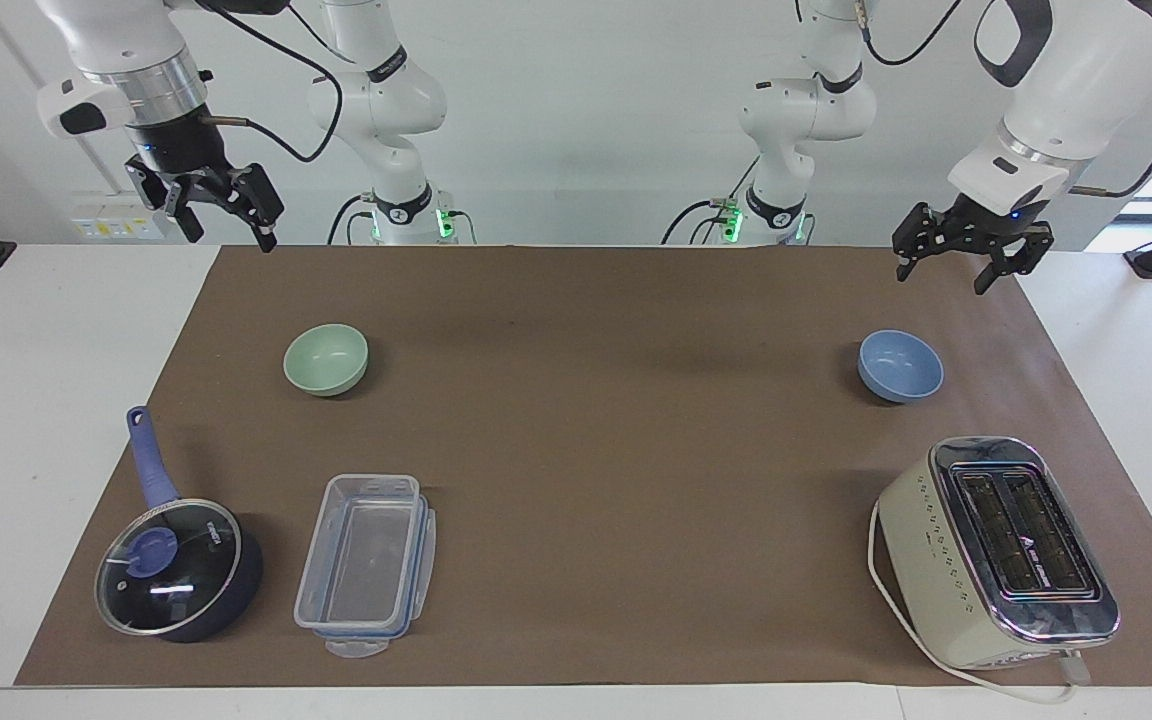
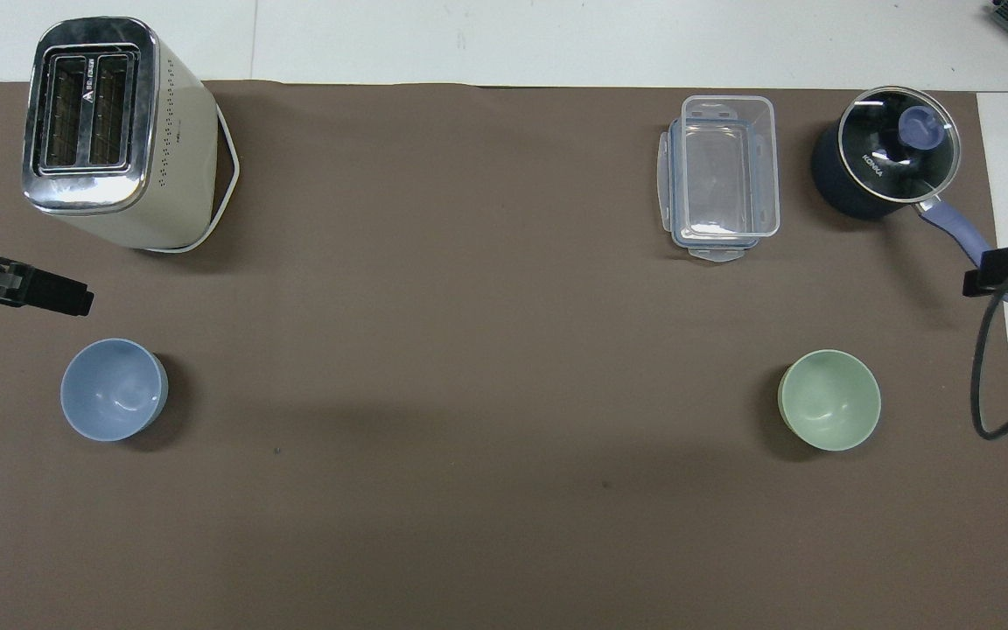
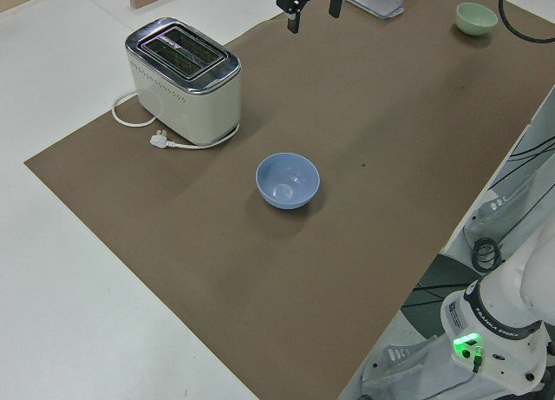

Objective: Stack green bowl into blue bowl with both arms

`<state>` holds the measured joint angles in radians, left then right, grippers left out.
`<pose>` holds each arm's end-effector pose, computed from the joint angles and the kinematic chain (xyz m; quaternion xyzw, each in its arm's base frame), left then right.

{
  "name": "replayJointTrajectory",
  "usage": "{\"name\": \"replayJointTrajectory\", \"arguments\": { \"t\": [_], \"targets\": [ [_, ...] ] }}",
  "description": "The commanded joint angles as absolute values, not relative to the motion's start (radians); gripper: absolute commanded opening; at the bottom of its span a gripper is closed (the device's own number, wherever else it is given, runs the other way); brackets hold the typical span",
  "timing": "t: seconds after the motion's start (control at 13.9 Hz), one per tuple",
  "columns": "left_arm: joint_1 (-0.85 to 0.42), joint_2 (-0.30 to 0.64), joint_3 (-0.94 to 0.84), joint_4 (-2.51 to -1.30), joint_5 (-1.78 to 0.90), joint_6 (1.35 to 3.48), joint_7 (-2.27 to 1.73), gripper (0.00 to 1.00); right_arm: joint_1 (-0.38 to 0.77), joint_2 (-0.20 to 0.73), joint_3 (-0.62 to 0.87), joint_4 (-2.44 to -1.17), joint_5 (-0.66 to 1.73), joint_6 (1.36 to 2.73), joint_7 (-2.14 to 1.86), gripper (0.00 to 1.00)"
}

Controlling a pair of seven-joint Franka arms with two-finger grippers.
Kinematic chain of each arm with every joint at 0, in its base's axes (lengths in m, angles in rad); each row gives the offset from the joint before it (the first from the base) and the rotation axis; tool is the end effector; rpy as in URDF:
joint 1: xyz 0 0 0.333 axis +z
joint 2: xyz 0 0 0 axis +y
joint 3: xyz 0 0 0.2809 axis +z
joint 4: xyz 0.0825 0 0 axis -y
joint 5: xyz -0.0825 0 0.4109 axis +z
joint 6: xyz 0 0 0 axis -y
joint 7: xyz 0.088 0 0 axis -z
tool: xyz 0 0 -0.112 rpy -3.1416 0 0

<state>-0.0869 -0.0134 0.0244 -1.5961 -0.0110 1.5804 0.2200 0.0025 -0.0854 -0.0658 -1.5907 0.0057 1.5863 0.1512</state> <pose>0.5771 -0.0373 0.5804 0.9900 -0.1407 -0.0007 0.0057 0.5585 -0.0363 0.6245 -0.9934 0.1069 -0.0401 0.0074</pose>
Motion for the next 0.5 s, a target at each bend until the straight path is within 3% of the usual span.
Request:
{"name": "replayJointTrajectory", "arguments": {
  "t": [0.0, 0.43],
  "targets": [
    [-0.087, -0.014, 0.031, -1.585, 0.000, 1.591, 0.206, 1.00, 0.000, -0.089, -0.064, -1.586, -0.006, 1.585, 0.127, 1.00],
    [-0.086, -0.017, 0.031, -1.588, 0.000, 1.582, 0.212, 1.00, 0.000, -0.090, -0.064, -1.586, -0.008, 1.586, 0.127, 1.00]
  ]
}}
